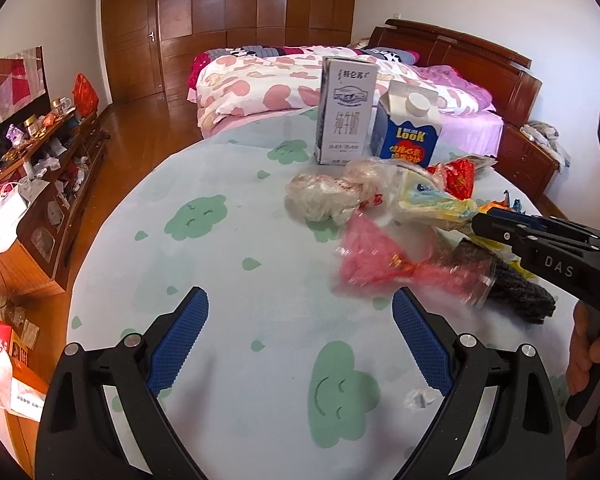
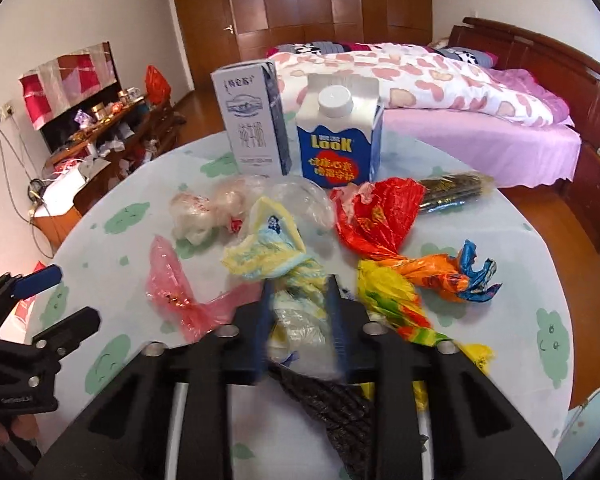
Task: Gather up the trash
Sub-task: 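Grasp the yellow plastic bag with the right gripper while the left gripper grasps the pink bag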
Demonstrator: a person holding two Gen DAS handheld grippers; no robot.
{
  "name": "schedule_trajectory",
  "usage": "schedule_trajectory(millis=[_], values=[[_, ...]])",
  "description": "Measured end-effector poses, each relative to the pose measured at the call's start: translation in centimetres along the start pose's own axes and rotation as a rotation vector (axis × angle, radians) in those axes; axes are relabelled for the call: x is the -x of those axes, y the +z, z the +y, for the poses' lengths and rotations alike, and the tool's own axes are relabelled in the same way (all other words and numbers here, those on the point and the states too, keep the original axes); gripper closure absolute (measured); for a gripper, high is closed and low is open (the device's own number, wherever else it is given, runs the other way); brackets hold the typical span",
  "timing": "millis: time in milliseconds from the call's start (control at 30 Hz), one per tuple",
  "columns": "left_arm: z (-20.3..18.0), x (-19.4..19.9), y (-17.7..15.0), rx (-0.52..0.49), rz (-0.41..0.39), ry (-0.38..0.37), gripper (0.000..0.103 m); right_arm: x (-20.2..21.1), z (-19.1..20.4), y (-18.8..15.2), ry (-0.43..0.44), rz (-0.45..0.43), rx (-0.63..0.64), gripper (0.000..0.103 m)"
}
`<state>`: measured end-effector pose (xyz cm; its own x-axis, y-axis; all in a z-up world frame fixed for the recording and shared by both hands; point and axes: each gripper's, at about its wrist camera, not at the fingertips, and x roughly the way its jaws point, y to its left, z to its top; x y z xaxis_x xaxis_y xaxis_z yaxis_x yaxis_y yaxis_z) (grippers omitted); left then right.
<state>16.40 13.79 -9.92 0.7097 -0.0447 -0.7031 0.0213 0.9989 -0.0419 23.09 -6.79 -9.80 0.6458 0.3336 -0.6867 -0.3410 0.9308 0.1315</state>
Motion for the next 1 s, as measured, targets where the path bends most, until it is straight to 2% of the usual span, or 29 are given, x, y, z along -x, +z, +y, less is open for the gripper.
schedule_trajectory(millis=[100, 133, 333, 400, 533, 600, 667, 700, 867, 1000], values=[[-0.8, -0.3, 0.6, -0.004, -0.002, -0.004, 0.012, 1.0, 0.0, -0.3, 0.031, -0.047, -0.017, 0.085], [-1.1, -0.5, 0.9, -0.005, -0.003, -0.003, 0.012, 1.5, -0.1, -0.3, 0.033, -0.067, -0.024, 0.092], [-2.3, -2.1, 2.1, 0.019, 0.010, -0.008, 0.019, 4.4, -1.2, -0.5, 0.024, -0.148, -0.082, 0.092], [-2.5, -3.0, 2.2, 0.039, 0.031, 0.003, 0.030, 5.3, -1.9, -0.9, 0.008, -0.159, -0.092, 0.092], [-2.6, -4.7, 2.0, 0.097, 0.086, -0.030, 0.038, 6.9, -3.4, -1.8, -0.011, -0.172, -0.132, 0.092], [-2.9, -5.4, 1.7, 0.094, 0.104, -0.031, 0.053, 7.7, -3.9, -2.6, -0.033, -0.183, -0.146, 0.092], [-2.8, -5.9, 1.4, 0.106, 0.119, -0.039, 0.055, 8.2, -4.2, -3.4, -0.040, -0.184, -0.155, 0.092], [-2.7, -5.7, 1.5, 0.117, 0.110, -0.043, 0.063, 8.3, -4.3, -3.7, -0.044, -0.184, -0.155, 0.092], [-2.5, -5.4, 1.4, 0.120, 0.092, -0.042, 0.066, 8.8, -4.3, -5.1, -0.066, -0.187, -0.162, 0.092], [-2.3, -3.6, 1.5, 0.115, 0.052, -0.030, 0.067, 9.6, -4.4, -5.8, -0.067, -0.204, -0.177, 0.092]])
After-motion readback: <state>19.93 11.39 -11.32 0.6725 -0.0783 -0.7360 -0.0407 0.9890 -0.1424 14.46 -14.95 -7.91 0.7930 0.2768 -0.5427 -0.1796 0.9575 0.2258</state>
